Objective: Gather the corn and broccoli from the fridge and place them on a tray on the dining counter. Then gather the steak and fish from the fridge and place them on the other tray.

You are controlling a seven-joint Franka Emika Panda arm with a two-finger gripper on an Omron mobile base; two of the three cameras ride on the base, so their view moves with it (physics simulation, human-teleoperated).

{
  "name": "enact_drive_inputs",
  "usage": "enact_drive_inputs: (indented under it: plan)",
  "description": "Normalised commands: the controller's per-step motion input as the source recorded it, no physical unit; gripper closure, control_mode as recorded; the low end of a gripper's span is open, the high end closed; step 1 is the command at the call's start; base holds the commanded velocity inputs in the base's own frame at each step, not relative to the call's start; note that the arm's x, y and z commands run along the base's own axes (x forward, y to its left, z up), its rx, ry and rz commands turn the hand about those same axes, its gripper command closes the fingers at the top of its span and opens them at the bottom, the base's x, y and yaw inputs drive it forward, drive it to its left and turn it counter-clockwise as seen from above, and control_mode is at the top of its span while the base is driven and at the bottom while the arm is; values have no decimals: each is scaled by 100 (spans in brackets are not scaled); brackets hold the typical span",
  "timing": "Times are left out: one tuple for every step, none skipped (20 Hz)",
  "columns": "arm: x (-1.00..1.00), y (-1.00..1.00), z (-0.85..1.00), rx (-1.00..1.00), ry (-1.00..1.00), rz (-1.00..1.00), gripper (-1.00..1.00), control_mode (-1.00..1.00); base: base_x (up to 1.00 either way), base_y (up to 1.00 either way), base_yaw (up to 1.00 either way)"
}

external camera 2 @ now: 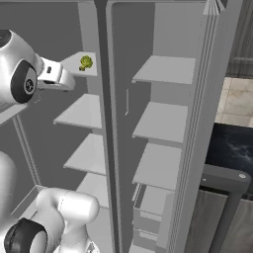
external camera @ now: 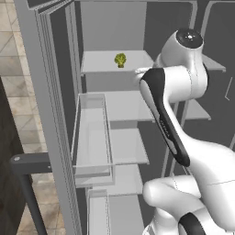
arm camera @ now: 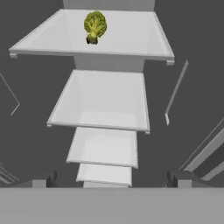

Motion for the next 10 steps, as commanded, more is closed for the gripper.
enact_drive_inputs:
  plan:
    - [52,0,23,0,0,0,-100,-100,0,0,0]
    - [51,0,21,0,0,0,-100,-100,0,0,0]
    - [48,0,26,0,0,0,-100,-100,0,0,0]
    - [40,0,30,0,0,0,-100,-100,0,0,0]
    - [45,0,28,0,0,0,-100,-100,0,0,0]
    - [46,0,20,0,-1,0,-100,-100,0,0,0]
    - [54,1,4,-3,-6,0,-100,-100,0,0,0]
    - [53,3,1,-3,-8,0,-100,-100,0,0,0]
    - [56,6,0,-5,-11,0,-100,-100,0,0,0]
    - [53,10,0,-5,-12,-1,-100,-100,0,0,0]
